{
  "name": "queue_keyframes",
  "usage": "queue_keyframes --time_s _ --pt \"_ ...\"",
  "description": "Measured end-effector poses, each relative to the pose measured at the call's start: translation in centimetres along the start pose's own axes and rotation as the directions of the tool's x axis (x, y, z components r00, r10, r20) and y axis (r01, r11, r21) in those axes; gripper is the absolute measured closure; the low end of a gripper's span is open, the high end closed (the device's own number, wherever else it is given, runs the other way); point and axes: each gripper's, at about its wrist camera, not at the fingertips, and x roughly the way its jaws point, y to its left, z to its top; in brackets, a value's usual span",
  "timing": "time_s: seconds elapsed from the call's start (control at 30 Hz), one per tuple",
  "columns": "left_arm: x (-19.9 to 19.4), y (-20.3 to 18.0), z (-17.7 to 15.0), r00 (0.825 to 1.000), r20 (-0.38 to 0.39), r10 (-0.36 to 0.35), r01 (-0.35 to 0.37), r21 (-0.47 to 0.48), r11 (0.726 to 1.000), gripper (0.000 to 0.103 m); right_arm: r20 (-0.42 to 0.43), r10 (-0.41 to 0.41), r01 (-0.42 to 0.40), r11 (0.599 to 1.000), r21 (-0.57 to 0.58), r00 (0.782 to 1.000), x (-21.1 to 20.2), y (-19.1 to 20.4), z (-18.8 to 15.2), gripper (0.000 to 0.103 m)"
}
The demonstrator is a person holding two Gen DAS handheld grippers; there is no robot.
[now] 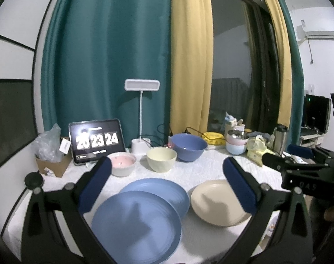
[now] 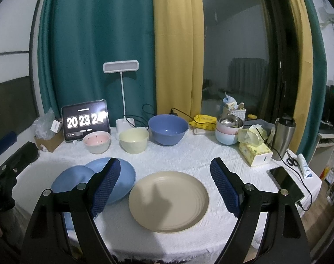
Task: Organize plates and bowls
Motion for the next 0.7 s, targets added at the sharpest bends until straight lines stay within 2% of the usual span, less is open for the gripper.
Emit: queue_keyframes --time_s 0.37,0.57,0.7 --pt "4.2 -1.5 -1.7 0.991 -0.127 -0.050 0.054 0.023 0.998 0.002 -0.084 -0.001 0.003 1.000 0.025 0.996 3.1 -1.7 -0.7 0.016" --pt "6.9 -3.0 -3.0 0.973 -0.218 -0.078 0.089 0.041 0.995 0.002 -0.134 -0.002 0.008 0.999 0.044 0.991 5.2 -2.9 -1.7 0.016" --pt "8.5 -4.0 -3.7 0.957 -0.273 -0.099 0.115 0.042 0.992 0.002 -0.174 0.025 -0.015 0.998 0.059 0.984 6.6 -4.0 -2.4 0.017"
